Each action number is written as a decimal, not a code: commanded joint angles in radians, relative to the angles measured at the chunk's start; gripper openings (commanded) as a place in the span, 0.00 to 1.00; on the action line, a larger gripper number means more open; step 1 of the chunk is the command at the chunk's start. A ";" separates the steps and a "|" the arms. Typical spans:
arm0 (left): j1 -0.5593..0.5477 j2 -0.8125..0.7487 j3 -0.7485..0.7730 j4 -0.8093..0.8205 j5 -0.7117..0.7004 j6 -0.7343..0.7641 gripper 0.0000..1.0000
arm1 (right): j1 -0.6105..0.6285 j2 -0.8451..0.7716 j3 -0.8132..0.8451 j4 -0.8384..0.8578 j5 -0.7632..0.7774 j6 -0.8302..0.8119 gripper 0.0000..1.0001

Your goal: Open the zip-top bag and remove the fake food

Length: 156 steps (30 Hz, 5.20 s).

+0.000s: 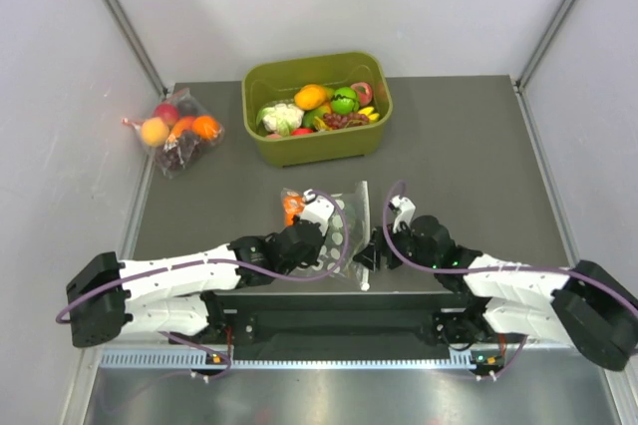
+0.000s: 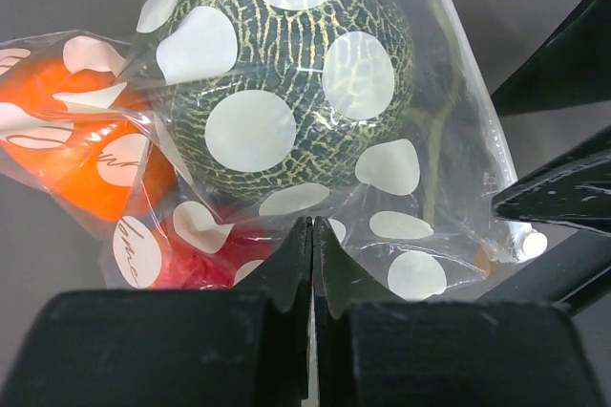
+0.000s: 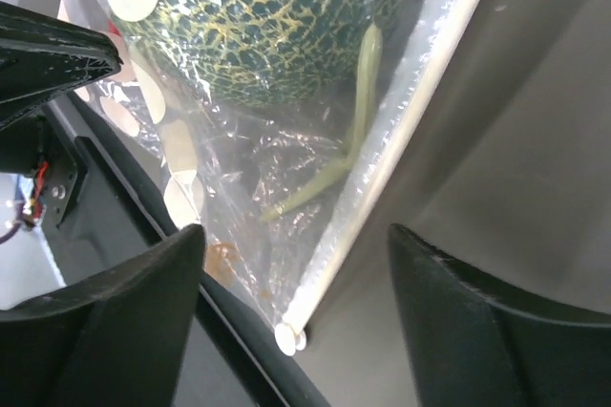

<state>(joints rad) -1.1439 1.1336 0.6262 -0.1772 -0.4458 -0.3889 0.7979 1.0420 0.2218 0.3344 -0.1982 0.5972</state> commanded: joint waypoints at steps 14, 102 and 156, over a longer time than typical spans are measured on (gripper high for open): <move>-0.068 -0.139 -0.052 0.140 0.098 0.243 0.57 | 0.007 0.078 0.042 0.309 -0.164 0.061 0.01; 0.055 -0.288 0.310 -0.044 0.499 0.432 0.00 | 0.334 -0.155 0.686 -0.382 0.085 -0.852 0.33; 0.055 -0.405 0.230 0.146 -0.071 0.499 0.00 | 0.351 -0.301 0.513 -0.423 0.221 -0.748 0.00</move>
<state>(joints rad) -1.0977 0.7193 0.8589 -0.1558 -0.3202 0.0658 1.1492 0.7673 0.7700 -0.0971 0.0074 -0.2150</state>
